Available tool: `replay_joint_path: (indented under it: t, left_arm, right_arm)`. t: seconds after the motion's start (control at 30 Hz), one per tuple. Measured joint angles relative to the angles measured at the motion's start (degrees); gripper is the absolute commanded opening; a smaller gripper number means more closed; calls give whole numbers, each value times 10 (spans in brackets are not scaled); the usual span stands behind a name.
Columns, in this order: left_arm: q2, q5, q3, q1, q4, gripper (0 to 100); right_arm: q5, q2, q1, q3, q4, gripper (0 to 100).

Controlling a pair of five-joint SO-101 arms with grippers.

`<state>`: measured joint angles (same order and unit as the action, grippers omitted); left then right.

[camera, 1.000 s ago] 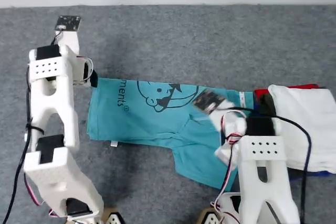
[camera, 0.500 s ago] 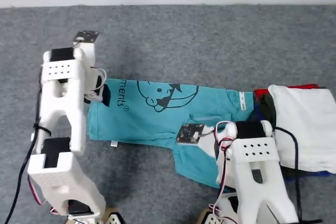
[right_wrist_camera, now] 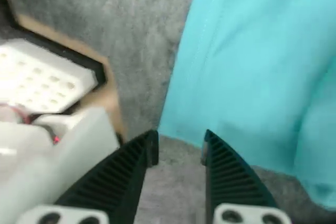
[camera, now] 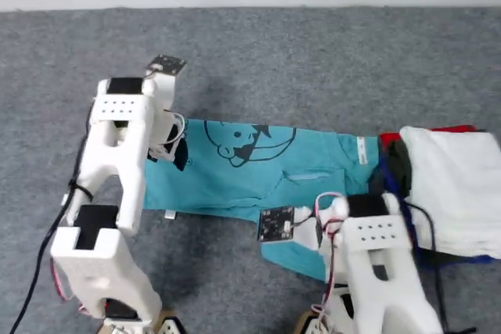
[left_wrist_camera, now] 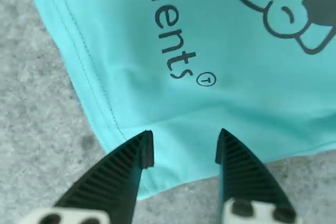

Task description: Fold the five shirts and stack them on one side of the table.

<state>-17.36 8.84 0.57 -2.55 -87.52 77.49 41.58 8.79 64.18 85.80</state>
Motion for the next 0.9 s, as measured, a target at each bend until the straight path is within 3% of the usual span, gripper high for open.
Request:
replay_joint_path:
  t: [0.17,0.3,0.9]
  left_arm:
    - [0,0,-1,0,0,196]
    - [0,-1,-1,0,0,196]
    - [0,-1,-1,0,0,196]
  right_arm:
    - [-18,-2,11,55,-81,142]
    - [-28,-3,11,85,-133,25]
    - [-33,-4,11,-79,-33,18]
